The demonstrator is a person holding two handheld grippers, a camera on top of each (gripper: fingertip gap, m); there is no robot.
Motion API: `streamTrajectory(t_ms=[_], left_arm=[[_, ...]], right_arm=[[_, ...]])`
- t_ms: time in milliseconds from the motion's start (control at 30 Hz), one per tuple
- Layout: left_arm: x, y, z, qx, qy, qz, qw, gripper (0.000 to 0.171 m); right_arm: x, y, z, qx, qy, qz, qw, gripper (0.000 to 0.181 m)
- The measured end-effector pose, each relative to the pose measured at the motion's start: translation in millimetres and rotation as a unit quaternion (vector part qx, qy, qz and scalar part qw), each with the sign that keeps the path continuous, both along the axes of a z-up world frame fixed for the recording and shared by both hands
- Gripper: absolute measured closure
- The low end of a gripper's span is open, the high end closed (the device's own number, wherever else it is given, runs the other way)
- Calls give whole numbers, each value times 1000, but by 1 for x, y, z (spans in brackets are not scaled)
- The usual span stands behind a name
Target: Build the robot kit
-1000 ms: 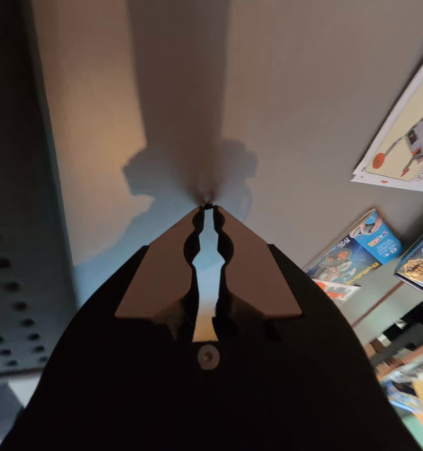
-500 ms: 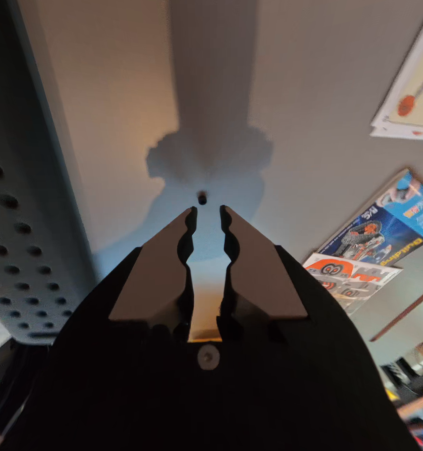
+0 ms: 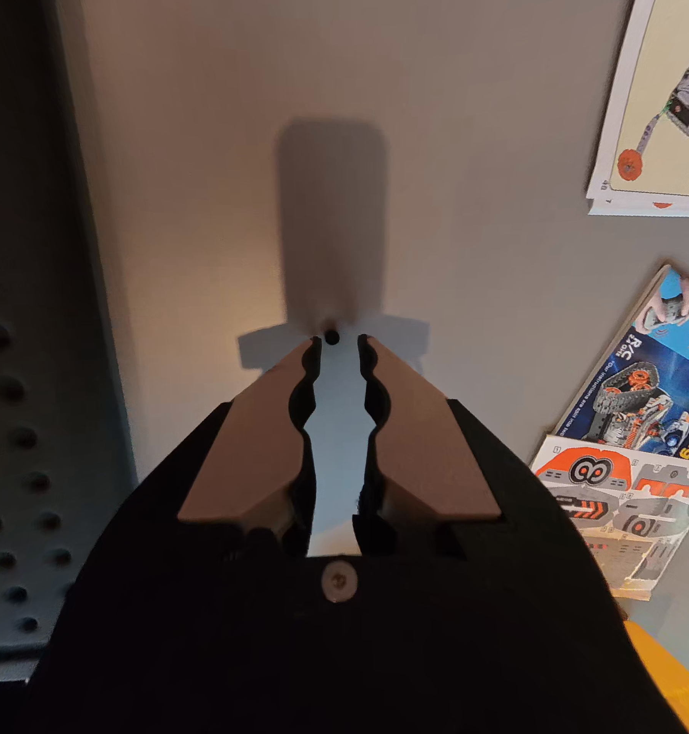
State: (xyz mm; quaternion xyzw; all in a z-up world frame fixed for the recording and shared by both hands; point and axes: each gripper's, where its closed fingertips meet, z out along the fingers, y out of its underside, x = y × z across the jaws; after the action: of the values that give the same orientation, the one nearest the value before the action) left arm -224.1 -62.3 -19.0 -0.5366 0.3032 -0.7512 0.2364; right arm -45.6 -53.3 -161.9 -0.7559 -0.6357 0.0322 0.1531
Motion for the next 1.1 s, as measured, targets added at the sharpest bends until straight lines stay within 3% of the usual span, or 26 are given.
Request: streamTrajectory(t_ms=[400,1100], left_arm=[[2,-2,-2,-1,5,-7,1000,167],[5,0,-9,-9,19,-10,1000,166]], right_arm=[[-1,-4,-4,-48,9,-4,999,174],[-6,-3,-4,-54,17,11,998,172]])
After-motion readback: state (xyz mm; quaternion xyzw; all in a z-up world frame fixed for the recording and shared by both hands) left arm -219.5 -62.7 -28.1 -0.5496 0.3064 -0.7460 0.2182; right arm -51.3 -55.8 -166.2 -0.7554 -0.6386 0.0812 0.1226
